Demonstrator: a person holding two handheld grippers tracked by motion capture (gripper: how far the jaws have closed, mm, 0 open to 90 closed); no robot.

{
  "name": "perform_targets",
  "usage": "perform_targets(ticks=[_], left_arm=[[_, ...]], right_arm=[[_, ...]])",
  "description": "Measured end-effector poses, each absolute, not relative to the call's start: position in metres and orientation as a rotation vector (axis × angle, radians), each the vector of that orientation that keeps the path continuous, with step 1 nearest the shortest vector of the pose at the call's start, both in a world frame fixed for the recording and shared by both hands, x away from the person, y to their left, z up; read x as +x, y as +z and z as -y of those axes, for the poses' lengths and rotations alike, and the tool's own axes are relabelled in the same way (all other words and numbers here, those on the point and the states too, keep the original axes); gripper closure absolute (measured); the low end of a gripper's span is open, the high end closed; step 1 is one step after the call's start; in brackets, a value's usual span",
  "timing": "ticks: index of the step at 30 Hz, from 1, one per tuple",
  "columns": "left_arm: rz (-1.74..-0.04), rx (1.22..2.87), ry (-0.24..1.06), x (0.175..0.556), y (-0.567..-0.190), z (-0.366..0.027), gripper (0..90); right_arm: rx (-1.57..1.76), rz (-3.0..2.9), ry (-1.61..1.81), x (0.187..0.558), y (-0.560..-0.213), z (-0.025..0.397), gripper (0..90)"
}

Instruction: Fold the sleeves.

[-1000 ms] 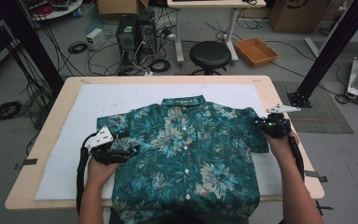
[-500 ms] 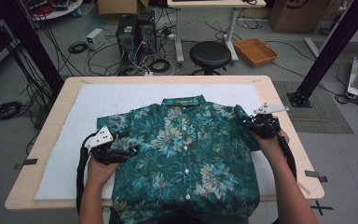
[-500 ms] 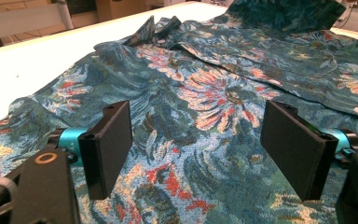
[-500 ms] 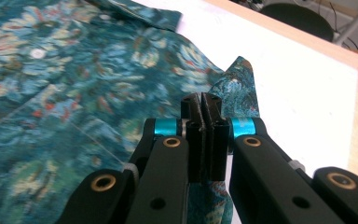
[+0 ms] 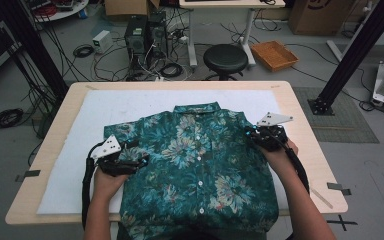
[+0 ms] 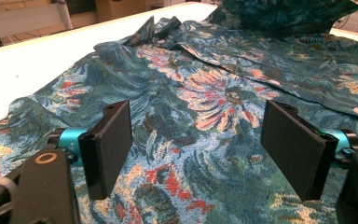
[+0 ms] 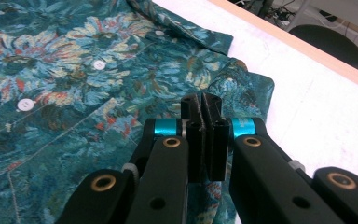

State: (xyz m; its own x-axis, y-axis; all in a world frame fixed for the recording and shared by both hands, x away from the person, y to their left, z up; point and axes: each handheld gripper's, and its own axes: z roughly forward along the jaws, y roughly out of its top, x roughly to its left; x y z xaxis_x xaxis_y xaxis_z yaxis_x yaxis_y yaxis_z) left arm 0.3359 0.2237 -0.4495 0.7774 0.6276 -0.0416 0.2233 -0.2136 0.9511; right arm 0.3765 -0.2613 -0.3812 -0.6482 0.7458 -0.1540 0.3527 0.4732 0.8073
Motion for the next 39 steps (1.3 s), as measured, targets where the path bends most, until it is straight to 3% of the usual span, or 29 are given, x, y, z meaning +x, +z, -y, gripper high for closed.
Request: perform_targets(ticks=[24,33,39], left_arm=[[-0.660,1.785,0.422,0.336,-0.449,-0.224,25.2],[-0.660,1.786,0.422,0.336,-0.449,-0.224,25.2],[-0.659,1.786,0.423,0.336,-0.449,-0.224,25.2]], right_arm=[[0.782,-2.356,1.055,0.360,-0.397,0.209,87.9],[0.775,-2.408,1.077,0.359,-0.406,0.198,72.8],[0.902,-2.363,1.071,0.374,-0.408,0.213,66.3]])
